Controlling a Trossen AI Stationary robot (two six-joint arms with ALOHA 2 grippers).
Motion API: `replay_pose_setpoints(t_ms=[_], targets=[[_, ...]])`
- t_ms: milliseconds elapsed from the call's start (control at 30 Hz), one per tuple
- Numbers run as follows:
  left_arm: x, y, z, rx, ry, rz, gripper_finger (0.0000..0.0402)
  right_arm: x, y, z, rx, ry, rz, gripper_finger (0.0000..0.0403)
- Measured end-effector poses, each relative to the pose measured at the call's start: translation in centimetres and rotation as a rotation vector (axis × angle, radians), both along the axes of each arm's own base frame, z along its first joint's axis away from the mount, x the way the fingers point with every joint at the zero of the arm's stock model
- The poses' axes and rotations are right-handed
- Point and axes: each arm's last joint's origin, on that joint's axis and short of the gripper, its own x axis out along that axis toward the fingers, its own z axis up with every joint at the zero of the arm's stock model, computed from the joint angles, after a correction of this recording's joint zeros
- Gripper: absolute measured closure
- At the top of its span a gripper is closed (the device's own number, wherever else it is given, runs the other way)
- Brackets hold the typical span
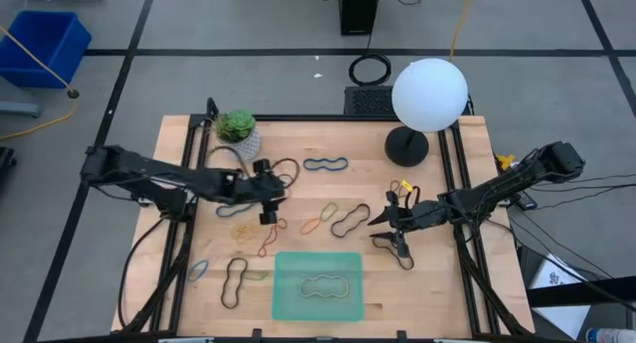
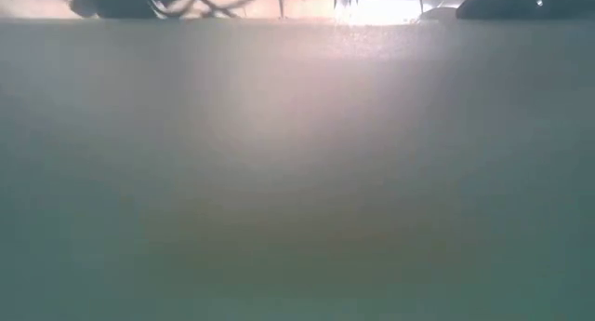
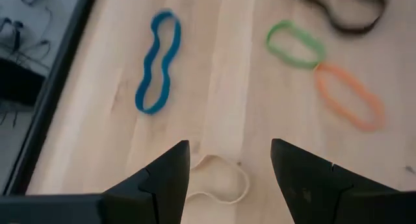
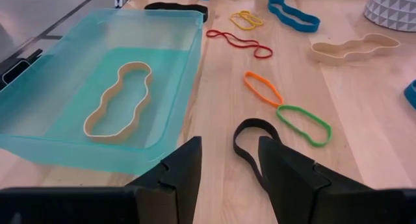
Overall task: Pick and place rubber bands into bin
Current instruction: Put the brown large rubberband into the green bin
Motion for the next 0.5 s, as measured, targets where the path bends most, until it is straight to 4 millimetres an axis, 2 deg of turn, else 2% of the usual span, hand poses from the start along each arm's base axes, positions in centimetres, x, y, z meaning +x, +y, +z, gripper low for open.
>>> replay_pose_setpoints(t_ms=[233,500], targets=[[1.3,1.8,-2.9,-0.115,0.097,0.080,0.0179,0.0,0.0,0.0,0.000,0.000,-0.001,0.0254],[1.9,2.2,-5.1,-0.163,0.173,0.104,0.0179,0.0,0.0,0.0,-0.035,-0.005,0.013,0.0253]])
